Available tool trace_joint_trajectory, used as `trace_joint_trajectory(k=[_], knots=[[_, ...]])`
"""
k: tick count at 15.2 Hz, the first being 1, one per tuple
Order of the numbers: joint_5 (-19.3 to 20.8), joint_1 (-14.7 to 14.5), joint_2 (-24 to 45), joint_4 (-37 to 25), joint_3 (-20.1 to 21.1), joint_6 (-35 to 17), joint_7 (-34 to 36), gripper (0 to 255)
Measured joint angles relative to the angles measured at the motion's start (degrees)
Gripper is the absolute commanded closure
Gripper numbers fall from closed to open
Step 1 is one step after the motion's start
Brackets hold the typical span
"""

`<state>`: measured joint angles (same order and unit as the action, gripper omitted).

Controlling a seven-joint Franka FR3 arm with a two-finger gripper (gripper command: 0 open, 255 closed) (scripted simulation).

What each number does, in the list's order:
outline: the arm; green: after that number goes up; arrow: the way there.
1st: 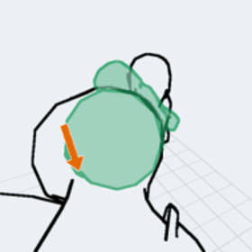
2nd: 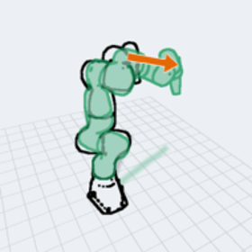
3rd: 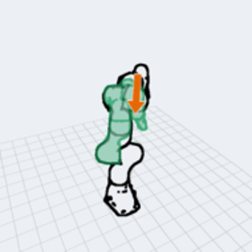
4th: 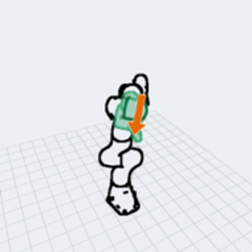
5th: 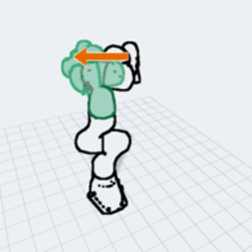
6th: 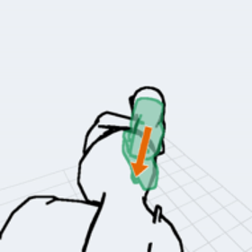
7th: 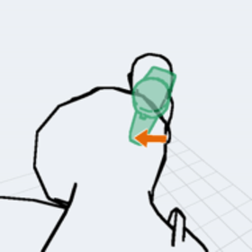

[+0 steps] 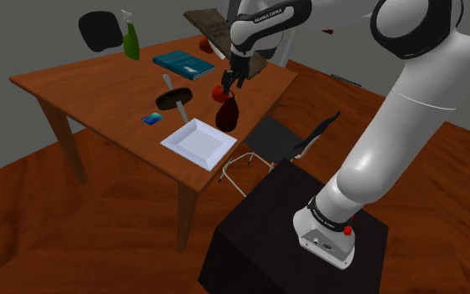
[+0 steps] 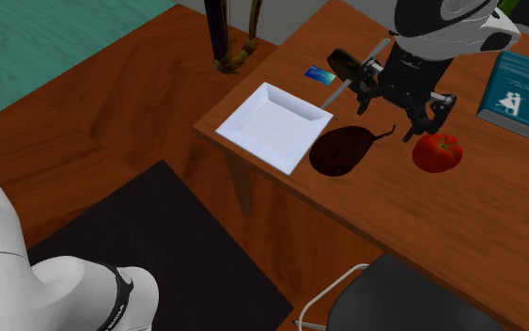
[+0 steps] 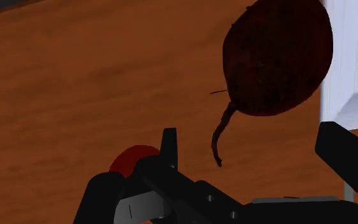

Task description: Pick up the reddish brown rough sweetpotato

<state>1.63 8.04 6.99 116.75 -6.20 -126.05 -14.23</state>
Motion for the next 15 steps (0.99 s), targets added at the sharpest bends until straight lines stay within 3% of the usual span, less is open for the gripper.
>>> trace_joint_trajectory(k=[2, 10, 11, 15], knots=[[-0.30, 0.51, 3.17, -3.08, -0.33, -0.53, -0.64, 0], [-0.68, 0.85, 6.59, -1.76, -0.39, -5.44, -1.04, 0], [-0.68, 0.83, 6.67, -1.68, -0.38, -5.62, -1.01, 255], [-0.69, 0.82, 6.77, -1.62, -0.37, -5.79, -0.99, 255]])
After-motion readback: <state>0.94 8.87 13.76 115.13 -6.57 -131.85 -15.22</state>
